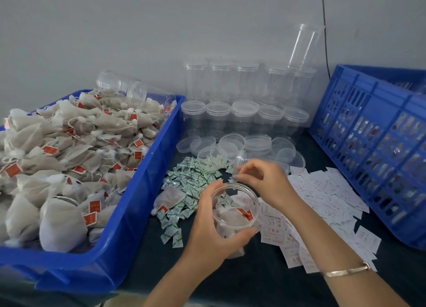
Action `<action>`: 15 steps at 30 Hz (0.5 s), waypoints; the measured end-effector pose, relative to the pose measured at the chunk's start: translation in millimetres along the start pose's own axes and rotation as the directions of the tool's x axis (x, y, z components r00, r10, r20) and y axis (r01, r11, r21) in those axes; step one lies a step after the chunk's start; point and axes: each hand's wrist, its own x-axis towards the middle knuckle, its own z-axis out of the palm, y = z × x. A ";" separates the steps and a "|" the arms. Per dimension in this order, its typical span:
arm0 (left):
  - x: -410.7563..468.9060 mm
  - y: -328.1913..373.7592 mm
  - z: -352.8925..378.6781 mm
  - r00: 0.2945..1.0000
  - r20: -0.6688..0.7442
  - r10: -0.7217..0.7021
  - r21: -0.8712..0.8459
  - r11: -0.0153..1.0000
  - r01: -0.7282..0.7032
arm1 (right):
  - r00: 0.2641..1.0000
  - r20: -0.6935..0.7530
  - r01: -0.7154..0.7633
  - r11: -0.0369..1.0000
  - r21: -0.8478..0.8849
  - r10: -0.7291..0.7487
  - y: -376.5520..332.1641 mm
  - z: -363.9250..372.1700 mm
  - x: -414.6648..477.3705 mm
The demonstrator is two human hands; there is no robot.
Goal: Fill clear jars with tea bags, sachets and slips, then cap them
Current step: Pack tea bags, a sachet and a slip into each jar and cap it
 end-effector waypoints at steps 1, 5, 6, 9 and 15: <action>0.2 -0.3 0.1 1.000 0.002 0.000 -0.003 1.000 0.000 | 0.999 -0.025 0.021 1.000 0.003 -0.021 -4.2 -3.6 -2.8; -0.3 0.1 0.5 1.000 0.008 -0.011 -0.010 1.000 0.011 | 0.986 -0.138 0.117 0.973 0.200 -0.090 -23.6 -22.3 -19.1; -0.2 0.4 0.5 1.000 0.007 -0.009 -0.012 1.000 0.010 | 0.987 -0.118 0.135 0.957 0.258 -0.107 -28.9 -25.5 -24.6; 0.9 1.8 1.2 1.000 0.007 -0.006 -0.027 1.000 0.006 | 0.985 0.035 0.154 0.961 0.228 -0.166 -37.6 -25.9 -40.0; 0.9 -1.1 0.8 1.000 0.013 0.008 -0.021 1.000 -0.008 | 0.995 -0.077 0.079 0.983 0.166 -0.067 -13.6 -28.0 -65.1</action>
